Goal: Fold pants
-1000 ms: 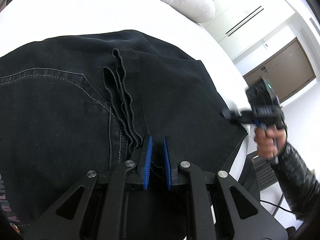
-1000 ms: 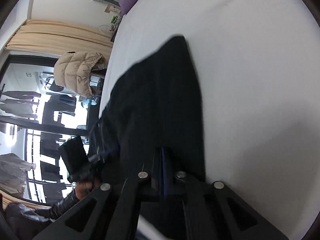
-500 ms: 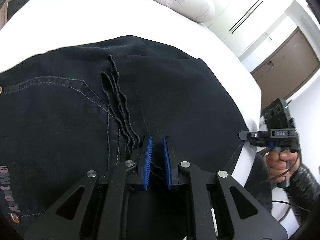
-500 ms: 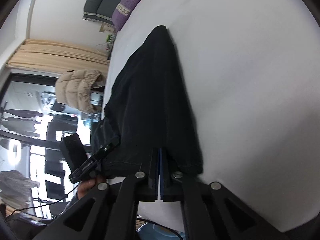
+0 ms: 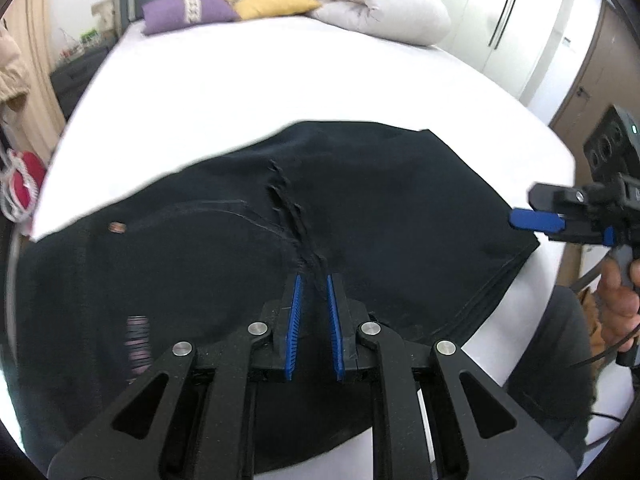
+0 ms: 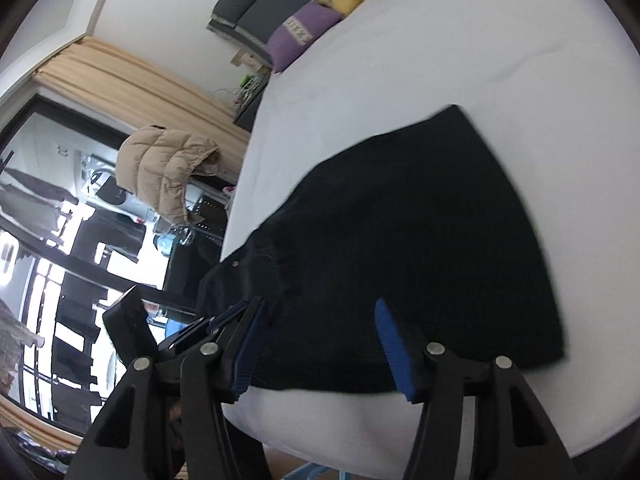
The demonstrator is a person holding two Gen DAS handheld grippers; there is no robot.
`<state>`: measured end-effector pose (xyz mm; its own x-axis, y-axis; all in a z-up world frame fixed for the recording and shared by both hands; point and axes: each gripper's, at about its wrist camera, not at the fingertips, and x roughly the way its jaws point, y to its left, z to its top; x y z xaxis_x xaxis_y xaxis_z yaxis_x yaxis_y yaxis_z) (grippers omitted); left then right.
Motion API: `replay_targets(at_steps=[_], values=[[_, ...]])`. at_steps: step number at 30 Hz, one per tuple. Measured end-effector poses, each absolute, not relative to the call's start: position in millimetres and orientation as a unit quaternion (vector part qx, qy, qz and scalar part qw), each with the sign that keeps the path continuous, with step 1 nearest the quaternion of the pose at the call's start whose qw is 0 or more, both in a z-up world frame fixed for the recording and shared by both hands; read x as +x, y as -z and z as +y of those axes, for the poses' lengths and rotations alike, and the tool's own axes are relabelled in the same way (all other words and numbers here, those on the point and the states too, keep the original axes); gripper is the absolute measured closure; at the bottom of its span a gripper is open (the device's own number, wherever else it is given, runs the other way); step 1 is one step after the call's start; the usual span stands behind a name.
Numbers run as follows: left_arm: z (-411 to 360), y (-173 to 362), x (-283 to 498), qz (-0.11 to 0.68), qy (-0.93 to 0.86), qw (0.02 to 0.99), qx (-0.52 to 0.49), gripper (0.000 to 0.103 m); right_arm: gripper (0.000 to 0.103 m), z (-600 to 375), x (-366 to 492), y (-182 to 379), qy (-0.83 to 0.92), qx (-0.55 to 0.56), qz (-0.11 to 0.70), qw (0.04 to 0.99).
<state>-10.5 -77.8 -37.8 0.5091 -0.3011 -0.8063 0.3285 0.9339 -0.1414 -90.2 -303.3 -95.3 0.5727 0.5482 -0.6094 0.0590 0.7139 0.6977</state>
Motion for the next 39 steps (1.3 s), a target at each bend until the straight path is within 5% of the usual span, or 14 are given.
replay_targets(at_steps=[12,13,15,16,25,39], values=[[2,27,-50,0.478,0.119,0.869,-0.047,0.084,0.046,-242,-32,108,-0.211,0.35,0.459,0.788],[15,28,-56,0.481,0.118,0.866,-0.074,0.078,0.046,-238,-28,114,-0.216,0.353,0.465,0.783],[47,30,-71,0.481,0.124,0.855,-0.148,0.025,0.046,-230,-23,128,-0.21,0.35,0.485,0.773],[59,30,-78,0.476,0.122,0.852,-0.179,0.018,0.046,-226,-21,142,-0.194,0.339,0.51,0.766],[147,73,-113,0.463,0.062,0.771,-0.433,0.017,0.049,-219,-27,152,-0.186,0.308,0.513,0.779],[173,119,-95,0.377,0.078,0.724,-0.573,0.022,0.043,-213,-27,150,-0.186,0.302,0.513,0.782]])
